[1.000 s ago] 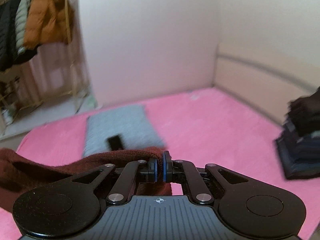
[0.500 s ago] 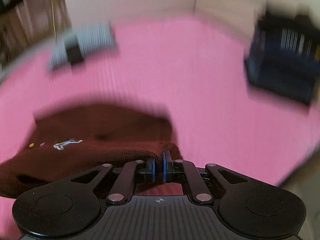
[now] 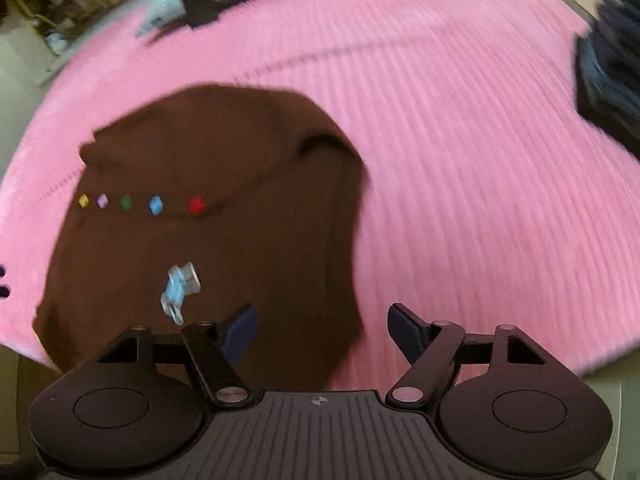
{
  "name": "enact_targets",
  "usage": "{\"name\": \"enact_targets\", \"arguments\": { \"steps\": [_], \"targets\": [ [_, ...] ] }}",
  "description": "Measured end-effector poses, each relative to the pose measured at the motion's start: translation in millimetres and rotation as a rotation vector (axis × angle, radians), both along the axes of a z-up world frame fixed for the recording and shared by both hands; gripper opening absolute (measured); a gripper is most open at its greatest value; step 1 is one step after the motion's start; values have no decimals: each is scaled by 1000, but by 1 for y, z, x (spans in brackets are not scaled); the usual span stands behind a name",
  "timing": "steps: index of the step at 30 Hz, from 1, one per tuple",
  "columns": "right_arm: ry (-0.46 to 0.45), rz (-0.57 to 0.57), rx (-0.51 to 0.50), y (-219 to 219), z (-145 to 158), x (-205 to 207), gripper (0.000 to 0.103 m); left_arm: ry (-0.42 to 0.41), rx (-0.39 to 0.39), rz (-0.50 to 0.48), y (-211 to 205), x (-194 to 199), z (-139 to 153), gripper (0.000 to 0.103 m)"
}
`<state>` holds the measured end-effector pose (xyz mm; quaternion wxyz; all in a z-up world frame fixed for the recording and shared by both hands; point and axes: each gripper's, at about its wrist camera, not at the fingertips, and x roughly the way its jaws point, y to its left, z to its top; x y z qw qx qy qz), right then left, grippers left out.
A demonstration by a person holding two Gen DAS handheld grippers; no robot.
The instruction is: Fold clothes
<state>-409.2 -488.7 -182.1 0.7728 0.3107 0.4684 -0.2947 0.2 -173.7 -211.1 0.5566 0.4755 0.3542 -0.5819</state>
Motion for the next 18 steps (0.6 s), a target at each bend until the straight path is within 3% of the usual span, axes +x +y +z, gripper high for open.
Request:
{"name": "enact_targets", "arguments": {
  "steps": [6, 11, 14, 17, 18],
  "targets": [
    [-79, 27, -60, -58, -4, 58, 75, 5, -121, 92, -78, 82, -15, 33],
    [-84, 18, -70, -123, -35, 112, 75, 53, -178, 111, -164, 160, -45, 33],
    [-78, 83, -72, -152, -54, 145, 75, 71, -173, 65, -211, 190, -73, 36],
    [-65, 187, -72, -174, -85, 182, 75, 79, -104, -10, -244, 200, -110, 35],
    [-40, 219, -73, -174, -91, 191, 69, 95, -83, -41, -250, 202, -119, 32]
  ]
}}
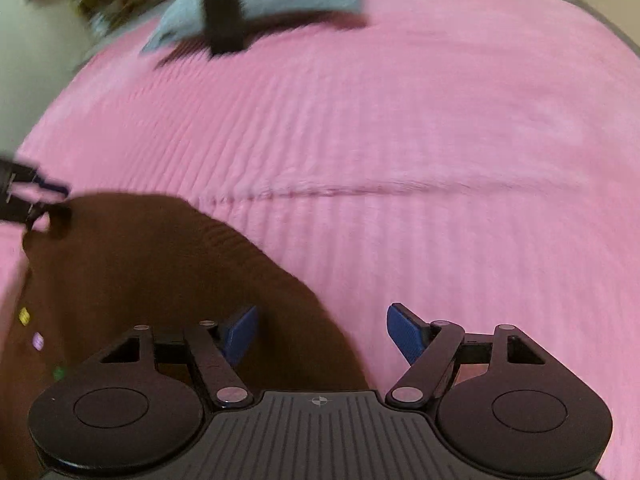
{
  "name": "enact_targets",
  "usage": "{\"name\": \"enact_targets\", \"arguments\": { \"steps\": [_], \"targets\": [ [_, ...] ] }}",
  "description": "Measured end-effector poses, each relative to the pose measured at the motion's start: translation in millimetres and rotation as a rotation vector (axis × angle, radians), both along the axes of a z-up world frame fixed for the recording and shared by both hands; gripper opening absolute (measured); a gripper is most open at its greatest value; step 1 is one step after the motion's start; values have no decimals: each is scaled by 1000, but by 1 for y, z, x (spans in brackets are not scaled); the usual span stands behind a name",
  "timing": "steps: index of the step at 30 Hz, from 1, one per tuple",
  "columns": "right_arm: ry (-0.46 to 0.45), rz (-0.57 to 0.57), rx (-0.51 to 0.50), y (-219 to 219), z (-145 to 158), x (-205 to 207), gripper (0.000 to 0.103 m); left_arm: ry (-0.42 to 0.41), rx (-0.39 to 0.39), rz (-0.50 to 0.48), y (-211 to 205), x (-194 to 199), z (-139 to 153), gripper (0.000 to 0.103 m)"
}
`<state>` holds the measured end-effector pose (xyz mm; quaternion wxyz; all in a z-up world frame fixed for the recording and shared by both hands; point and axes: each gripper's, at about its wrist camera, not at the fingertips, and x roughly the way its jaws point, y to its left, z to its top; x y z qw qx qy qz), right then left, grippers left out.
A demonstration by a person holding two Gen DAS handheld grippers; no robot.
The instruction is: Fold clothes
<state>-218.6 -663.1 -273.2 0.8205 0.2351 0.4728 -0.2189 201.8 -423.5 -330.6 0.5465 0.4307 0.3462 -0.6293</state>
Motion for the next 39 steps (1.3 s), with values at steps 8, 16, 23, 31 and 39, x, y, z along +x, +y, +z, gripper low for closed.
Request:
{"name": "enact_targets", "arguments": {
  "steps": [8, 16, 23, 31, 39],
  "targets": [
    [62, 148, -84, 2, 28, 32, 2, 14, -115, -64, 12, 14, 44, 5],
    [76, 85, -201, -18, 23, 35, 66, -79, -181, 109, -13, 34, 38, 5],
    [-96, 0, -212, 39, 34, -10, 66, 71, -167, 208, 97, -12, 39, 27],
    [-249, 79, -259, 121, -4, -5, 66, 213, -104, 238, 212, -84, -11, 43],
    [-361, 146, -405, 161, -19, 3, 66, 122, -259, 232, 241, -96, -21, 5]
  ]
}}
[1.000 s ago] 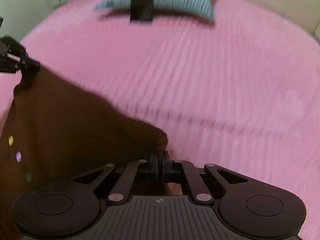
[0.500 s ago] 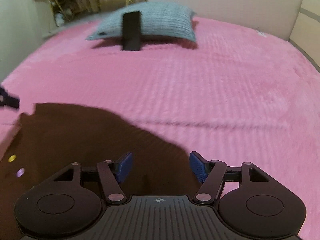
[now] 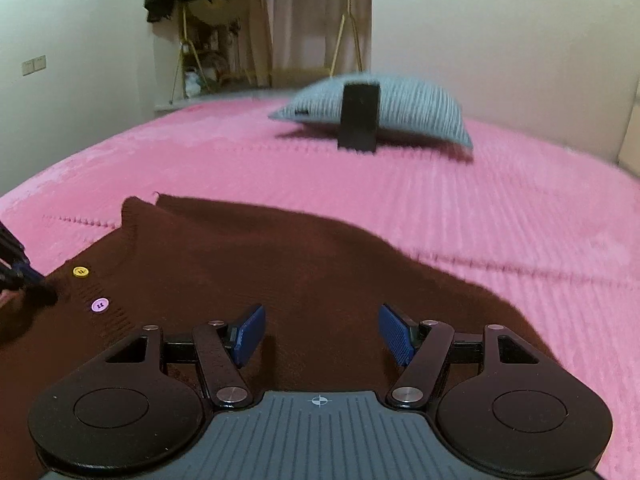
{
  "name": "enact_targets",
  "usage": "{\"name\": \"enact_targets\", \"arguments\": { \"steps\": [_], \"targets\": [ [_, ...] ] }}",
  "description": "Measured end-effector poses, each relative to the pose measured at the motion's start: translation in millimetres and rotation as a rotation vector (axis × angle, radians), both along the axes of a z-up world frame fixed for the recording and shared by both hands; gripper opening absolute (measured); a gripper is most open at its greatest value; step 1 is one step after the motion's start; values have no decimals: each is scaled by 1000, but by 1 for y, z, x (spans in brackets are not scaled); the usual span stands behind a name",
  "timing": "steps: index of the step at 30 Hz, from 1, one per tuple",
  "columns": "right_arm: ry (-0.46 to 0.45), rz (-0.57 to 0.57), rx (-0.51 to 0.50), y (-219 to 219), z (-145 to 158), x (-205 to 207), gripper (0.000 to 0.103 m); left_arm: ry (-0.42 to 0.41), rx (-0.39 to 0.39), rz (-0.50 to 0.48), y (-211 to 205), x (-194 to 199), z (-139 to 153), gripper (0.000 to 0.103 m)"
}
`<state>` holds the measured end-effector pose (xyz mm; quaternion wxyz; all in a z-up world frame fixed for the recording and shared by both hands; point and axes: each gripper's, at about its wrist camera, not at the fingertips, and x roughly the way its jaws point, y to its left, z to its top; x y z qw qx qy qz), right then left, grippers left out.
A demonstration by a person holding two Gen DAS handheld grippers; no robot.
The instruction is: Fold clothes
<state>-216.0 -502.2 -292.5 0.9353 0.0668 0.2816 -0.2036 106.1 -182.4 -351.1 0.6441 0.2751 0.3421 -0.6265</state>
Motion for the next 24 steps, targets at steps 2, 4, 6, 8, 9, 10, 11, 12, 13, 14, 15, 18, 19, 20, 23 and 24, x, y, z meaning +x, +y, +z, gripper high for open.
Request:
{"name": "enact_targets", "arguments": {
  "steps": [2, 4, 6, 8, 9, 10, 11, 12, 13, 14, 15, 18, 19, 20, 23, 24],
  "targets": [
    [-28, -10, -39, 11, 5, -7, 66, -44, -22, 21, 11, 4, 3, 5],
    [-49, -27, -75, 25, 11, -16, 66, -57, -33, 51, 22, 10, 2, 5],
    [-55, -50, -93, 44, 18, -28, 67, -40, -22, 75, 33, 13, -6, 7],
    [-52, -77, -95, 71, 26, -45, 76, -43, -52, 111, 44, 13, -6, 20],
    [-51, -91, -96, 84, 31, -54, 87, -46, -61, 140, 51, 13, -2, 30],
    [-40, -80, -106, 100, 35, -63, 90, -47, -67, 162, 60, 12, 3, 31],
    [-29, -68, -116, 115, 40, -72, 90, -53, -82, 158, 71, 9, 10, 33],
    [-17, -55, -126, 131, 44, -80, 90, -70, -100, 139, 83, 3, 18, 35],
    [9, -38, -137, 147, 46, -89, 90, -94, -117, 112, 96, -4, 26, 38],
    [32, -30, -132, 157, 42, -95, 90, -117, -132, 82, 108, -11, 34, 39],
    [54, -23, -126, 166, 39, -102, 90, -142, -138, 38, 118, -20, 37, 39],
    [113, 7, -102, 192, 28, -117, 90, -254, -136, -173, 149, -56, 33, 40],
    [126, 23, -91, 200, 24, -119, 90, -298, -123, -253, 160, -68, 29, 40],
    [139, 39, -80, 207, 19, -121, 90, -346, -113, -339, 171, -82, 23, 40],
    [179, 121, -83, 235, 8, -122, 90, -512, -75, -551, 193, -114, 0, 41],
    [193, 175, -111, 247, 5, -119, 90, -565, -65, -590, 195, -121, -7, 41]
  ]
}}
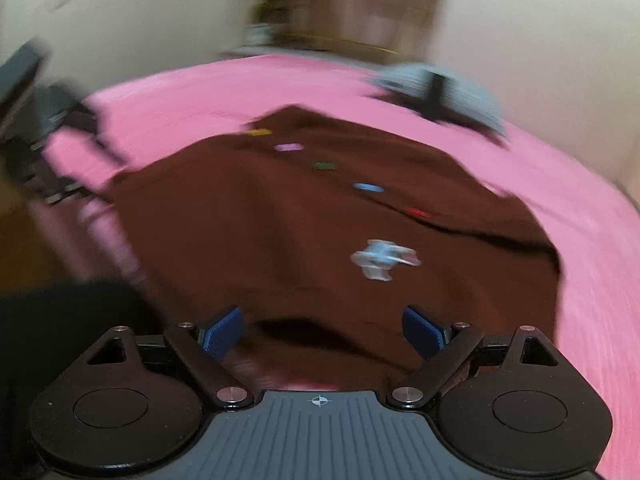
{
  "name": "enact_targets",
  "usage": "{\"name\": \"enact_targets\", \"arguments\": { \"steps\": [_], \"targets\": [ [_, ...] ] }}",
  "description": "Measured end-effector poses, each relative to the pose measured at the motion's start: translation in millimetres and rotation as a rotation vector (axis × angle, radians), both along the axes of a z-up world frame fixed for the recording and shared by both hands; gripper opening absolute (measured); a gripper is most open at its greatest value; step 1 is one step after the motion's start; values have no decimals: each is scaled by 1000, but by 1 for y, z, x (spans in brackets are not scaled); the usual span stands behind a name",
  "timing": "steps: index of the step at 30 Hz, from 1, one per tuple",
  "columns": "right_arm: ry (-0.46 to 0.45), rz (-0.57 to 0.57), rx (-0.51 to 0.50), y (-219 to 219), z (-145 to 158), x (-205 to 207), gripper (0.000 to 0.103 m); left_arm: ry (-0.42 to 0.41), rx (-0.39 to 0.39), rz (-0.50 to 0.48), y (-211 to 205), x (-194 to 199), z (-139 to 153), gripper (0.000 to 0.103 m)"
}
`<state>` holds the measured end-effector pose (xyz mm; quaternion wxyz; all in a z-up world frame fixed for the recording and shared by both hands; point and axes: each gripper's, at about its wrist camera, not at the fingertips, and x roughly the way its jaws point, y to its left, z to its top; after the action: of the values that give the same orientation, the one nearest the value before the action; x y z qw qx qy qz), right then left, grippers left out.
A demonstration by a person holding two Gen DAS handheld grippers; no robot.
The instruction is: Fold clothes
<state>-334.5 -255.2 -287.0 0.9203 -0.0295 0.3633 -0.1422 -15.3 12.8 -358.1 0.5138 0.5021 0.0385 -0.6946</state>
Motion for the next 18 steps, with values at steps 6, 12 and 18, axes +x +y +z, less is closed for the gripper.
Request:
{"name": "enact_targets", "arguments": {
  "steps": [6, 12, 18],
  "targets": [
    [153, 256, -189, 48, -28, 42, 61, -67, 28, -44, -16, -9, -14, 8],
    [266, 318, -246, 61, -37, 68, 6, -34, -25, 4, -2, -3, 5, 4],
    [281, 315, -229, 77, -30, 53, 5, 5, -14, 49, 31, -14, -2, 4]
  ]
}}
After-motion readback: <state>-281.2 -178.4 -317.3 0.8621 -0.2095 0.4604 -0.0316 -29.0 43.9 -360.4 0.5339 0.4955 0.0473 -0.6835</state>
